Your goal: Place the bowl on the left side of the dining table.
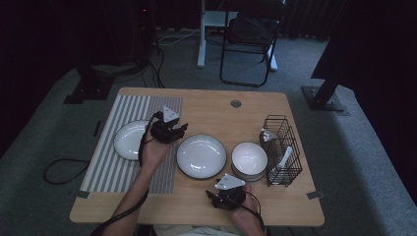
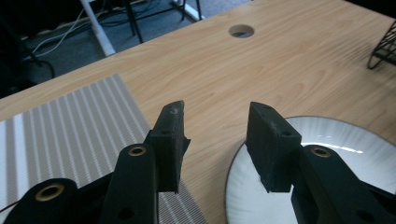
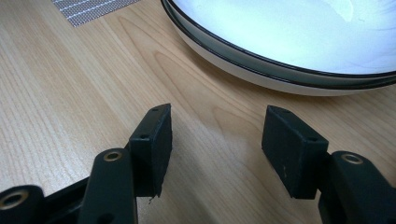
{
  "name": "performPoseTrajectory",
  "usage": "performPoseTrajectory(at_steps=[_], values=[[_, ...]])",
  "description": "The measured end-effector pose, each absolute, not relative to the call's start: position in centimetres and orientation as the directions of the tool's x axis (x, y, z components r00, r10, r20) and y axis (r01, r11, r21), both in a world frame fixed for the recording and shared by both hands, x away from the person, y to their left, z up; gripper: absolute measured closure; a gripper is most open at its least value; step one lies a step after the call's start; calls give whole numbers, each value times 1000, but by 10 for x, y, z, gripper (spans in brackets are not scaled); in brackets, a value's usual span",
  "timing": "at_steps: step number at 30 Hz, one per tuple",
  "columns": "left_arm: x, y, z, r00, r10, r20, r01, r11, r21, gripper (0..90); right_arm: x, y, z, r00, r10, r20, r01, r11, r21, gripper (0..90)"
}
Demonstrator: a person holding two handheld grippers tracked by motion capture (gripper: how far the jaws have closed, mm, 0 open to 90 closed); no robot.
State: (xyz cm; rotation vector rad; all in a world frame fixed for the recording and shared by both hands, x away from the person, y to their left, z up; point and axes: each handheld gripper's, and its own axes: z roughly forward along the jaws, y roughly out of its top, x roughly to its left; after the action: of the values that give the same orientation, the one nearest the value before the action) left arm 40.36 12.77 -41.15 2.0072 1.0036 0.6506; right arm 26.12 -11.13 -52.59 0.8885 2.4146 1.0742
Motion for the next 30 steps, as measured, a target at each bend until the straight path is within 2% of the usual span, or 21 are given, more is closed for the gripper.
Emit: performPoseTrajectory(at_steps=[30], values=[[389, 66, -406, 706, 708, -9, 395, -384, 835, 580, 261, -112, -526, -752, 658, -26, 419, 509, 752, 390]])
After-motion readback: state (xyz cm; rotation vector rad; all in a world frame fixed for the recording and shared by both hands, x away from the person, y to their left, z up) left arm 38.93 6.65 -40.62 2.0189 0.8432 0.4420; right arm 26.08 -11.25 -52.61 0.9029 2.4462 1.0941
